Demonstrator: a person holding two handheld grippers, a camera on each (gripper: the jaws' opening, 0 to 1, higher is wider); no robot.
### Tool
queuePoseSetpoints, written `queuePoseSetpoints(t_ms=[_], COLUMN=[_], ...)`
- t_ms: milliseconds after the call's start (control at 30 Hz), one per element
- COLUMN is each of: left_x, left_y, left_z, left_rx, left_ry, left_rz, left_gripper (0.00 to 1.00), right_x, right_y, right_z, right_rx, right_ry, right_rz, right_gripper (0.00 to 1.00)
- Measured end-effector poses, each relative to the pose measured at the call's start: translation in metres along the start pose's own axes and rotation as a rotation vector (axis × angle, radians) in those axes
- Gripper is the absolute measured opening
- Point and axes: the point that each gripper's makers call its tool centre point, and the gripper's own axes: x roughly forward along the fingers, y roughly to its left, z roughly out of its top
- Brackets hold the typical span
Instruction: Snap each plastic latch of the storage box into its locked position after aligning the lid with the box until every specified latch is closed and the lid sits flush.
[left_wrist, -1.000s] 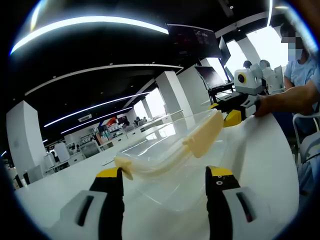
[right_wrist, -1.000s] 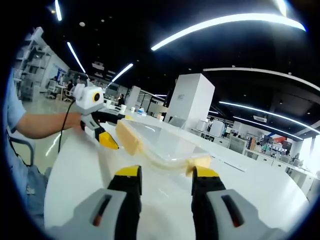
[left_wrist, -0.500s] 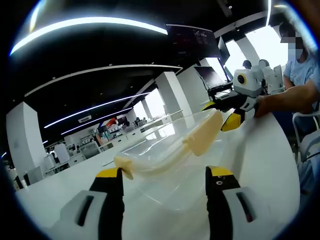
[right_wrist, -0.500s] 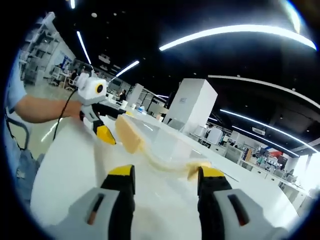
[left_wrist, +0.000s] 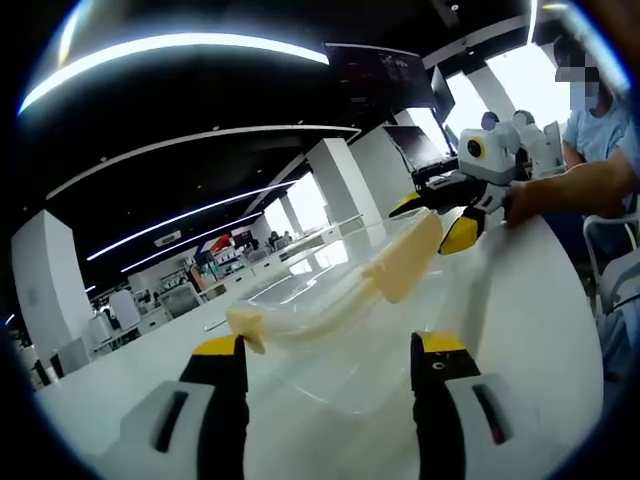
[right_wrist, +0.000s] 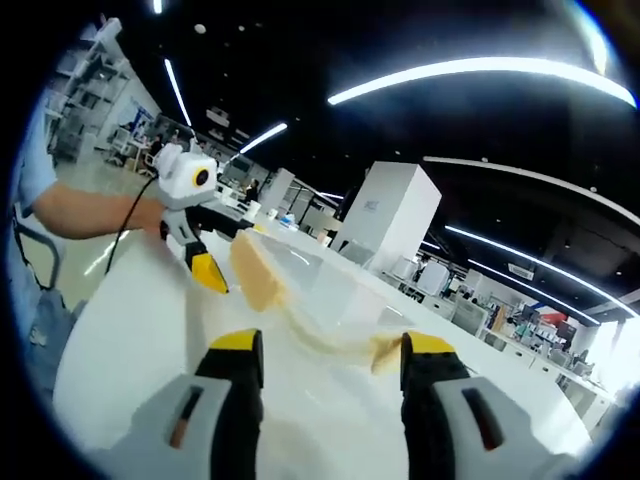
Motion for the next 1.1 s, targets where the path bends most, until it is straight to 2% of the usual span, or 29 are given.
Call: queuePoseSetpoints(t_ms=[67, 167, 233, 333, 500, 1100], left_x=[0.0, 0.0, 0.0, 0.0, -0.001, -0.002], left_y=[0.0, -0.001, -0.002, -0.001, -0.001, 0.001], left_z=[0.0, 0.0, 0.0, 0.0, 0.0, -0.002], left_rx=[0.005, 0.013, 0.019, 0.023, 0.019, 0.0], left_ry=[-0.001, -0.001, 0.0, 0.001, 0.001, 0.002], left_rz=[-0.001, -0.002, -0.003, -0.003, -0.007, -0.007], left_gripper=[0.65, 0.66, 0.66, 0.66, 0.65, 0.65], right_x=[0.0, -0.001, -0.002, -0.004, -0.005, 0.0], right_y=[-0.003, -0.003, -0.004, 0.003, 0.01, 0.008], right_z=[-0.001, -0.006, -0.009, -0.007, -0.008, -0.011], right_rx=[0.02, 0.124, 0.156, 0.118, 0.117, 0.116], right_ry=[0.0, 0.016, 0.024, 0.02, 0.026, 0.034], right_rz=[-0.002, 0.003, 0.01, 0.004, 0.003, -0.01], right_gripper=[0.55, 0.55, 0.55, 0.55, 0.54, 0.51])
